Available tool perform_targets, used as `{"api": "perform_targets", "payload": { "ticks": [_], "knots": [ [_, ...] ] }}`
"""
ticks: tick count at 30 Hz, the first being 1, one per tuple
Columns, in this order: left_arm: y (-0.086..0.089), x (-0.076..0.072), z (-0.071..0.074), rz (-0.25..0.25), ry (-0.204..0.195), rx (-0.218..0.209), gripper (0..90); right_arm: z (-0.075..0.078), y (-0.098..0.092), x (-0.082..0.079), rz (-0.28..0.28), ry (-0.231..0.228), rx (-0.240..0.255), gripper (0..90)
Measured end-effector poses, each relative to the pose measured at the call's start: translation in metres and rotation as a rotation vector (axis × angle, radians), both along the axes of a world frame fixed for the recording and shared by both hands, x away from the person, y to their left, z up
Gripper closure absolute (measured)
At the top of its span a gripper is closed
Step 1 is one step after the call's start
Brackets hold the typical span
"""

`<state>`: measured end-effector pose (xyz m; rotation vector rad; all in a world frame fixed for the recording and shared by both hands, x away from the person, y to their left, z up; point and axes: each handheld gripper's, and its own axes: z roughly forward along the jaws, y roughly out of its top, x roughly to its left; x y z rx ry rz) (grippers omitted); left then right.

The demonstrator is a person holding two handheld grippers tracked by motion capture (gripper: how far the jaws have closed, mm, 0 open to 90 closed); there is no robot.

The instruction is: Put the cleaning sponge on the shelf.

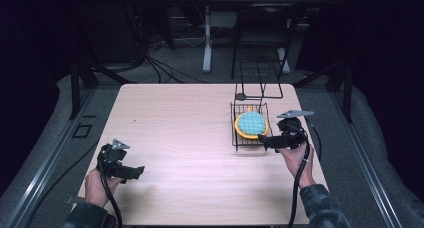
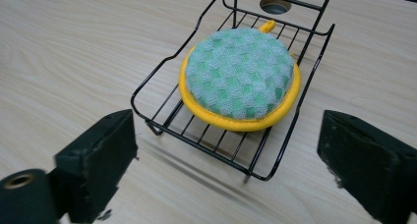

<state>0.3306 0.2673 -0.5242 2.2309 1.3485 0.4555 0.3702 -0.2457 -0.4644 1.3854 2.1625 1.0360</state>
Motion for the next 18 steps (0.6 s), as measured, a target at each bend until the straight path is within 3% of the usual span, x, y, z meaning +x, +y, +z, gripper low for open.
{"api": "perform_targets", "payload": {
  "ticks": [3,7,18],
  "knots": [
    [-0.001,0.000,0.000,-0.003,0.002,0.002,0.0,0.007,0.000,-0.009,0.018,-0.026,-0.008,2.5],
    [-0.001,0.000,0.000,-0.002,0.001,0.000,0.0,0.011,-0.003,-0.017,0.021,-0.025,-0.012,1.4],
    [-0.001,0.000,-0.001,-0.002,0.000,0.003,0.0,0.016,-0.027,-0.042,-0.017,-0.025,-0.010,0.0]
  ]
}}
